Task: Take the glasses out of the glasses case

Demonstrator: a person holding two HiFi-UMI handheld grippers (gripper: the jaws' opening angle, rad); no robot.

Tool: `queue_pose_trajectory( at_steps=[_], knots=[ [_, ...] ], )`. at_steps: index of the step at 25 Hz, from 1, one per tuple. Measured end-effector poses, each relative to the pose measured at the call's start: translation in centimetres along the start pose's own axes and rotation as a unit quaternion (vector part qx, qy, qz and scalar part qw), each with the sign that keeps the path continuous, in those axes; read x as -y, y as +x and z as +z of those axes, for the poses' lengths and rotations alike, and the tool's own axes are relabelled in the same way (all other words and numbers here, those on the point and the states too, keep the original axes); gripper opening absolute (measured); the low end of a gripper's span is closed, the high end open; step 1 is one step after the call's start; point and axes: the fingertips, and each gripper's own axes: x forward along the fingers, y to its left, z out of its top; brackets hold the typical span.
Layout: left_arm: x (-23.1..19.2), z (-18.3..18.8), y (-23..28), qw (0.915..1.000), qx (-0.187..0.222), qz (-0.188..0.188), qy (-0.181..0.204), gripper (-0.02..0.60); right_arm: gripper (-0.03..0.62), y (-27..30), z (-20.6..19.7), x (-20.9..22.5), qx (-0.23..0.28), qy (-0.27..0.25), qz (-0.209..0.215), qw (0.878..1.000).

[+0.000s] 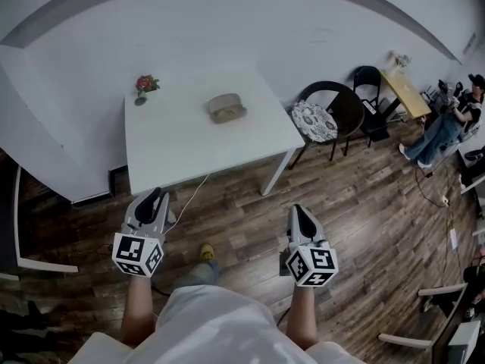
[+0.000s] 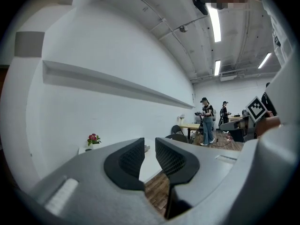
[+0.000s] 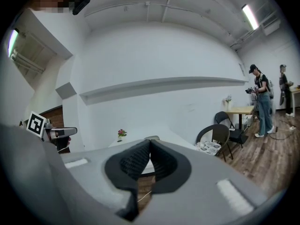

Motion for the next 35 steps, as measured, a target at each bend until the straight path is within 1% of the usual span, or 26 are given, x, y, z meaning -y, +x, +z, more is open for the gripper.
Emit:
queue_pose_trajectory(
  at_steps=[4,11,17,25,29,35],
  knots=[
    [-2.1,0.1,3.9,0.9999,-0.003,-0.011,-0.006,0.081,0.003,4.0,1.2,0.0,-0.005,-0.005,-0.006,1.000],
    [-7.0,0.2,10.7,0.9995,-0.002,-0.024,-0.019,0.081,0.003,11.9,3.3,-0.5,-0.012,-0.018,-0.016,1.000],
    [-10.2,0.1,14.9,0.9990,-0.002,-0.034,-0.030,0.081,0.003,16.2,3.8,-0.8,-0.018,-0.016,-0.024,0.999],
    [-10.7,0.4,19.0,0.9982,-0.005,-0.052,-0.028,0.081,0.003,19.2,4.9,0.9,-0.014,-0.011,-0.037,0.999],
    [-11.4,0.4,21.3,0.9984,-0.008,-0.047,-0.030,0.081,0.003,22.0,5.3,1.8,-0.014,-0.011,-0.030,0.999],
    [-11.2,0.2,25.0,0.9988,-0.020,-0.038,-0.024,0.083,0.003,25.8,5.7,4.0,-0.020,-0.005,-0.013,1.000]
  ],
)
